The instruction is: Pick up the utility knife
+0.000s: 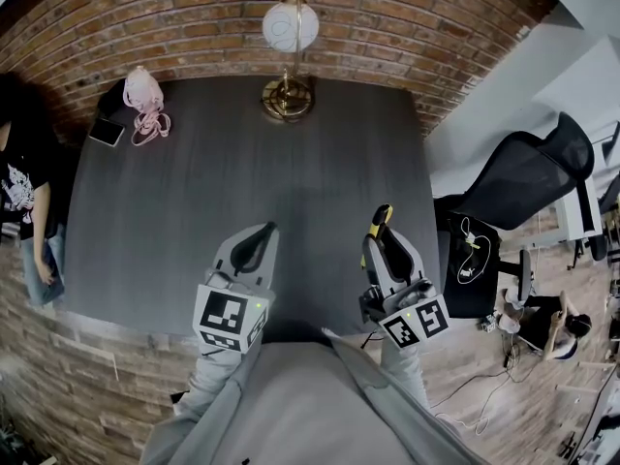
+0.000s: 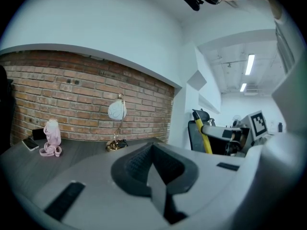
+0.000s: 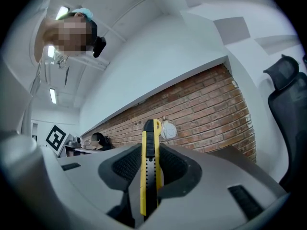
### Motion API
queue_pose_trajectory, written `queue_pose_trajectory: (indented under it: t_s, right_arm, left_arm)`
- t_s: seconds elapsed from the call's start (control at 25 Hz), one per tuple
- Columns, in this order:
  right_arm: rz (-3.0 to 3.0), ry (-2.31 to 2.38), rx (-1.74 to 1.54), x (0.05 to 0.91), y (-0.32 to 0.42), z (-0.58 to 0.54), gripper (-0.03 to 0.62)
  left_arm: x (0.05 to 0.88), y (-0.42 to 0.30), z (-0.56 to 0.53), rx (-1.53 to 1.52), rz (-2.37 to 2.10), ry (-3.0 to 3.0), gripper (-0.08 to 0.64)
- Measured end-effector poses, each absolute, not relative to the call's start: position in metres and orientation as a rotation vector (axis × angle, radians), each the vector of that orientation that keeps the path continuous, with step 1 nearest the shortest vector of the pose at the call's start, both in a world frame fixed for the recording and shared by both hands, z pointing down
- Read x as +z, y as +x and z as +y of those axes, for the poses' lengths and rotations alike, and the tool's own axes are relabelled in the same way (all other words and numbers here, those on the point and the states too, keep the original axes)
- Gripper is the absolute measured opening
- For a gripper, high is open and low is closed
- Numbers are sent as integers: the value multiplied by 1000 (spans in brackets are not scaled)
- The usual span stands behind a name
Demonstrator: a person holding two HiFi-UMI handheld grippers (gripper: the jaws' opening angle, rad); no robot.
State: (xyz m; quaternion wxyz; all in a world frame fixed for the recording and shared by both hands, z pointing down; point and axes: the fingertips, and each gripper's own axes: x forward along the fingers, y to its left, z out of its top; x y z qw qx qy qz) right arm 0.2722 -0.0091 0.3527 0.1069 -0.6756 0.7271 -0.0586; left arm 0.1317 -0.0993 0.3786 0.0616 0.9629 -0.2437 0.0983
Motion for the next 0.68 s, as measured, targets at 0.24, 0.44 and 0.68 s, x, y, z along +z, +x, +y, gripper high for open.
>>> queue_pose_trajectory:
  t_s: [0.24,0.44,0.68]
  right_arm:
    - [2141,-1968,-182,355,269,-8,127]
    - [2151,-1955,-194,357,265,-8,127]
    - [2162,-1947,-189,357,262,-9,127]
  left_arm:
    - [380,129,-98,303,-747,2910,20]
    - [381,128,-97,307,-755,2905,20]
    - [381,125,-96,304,-766,2903,20]
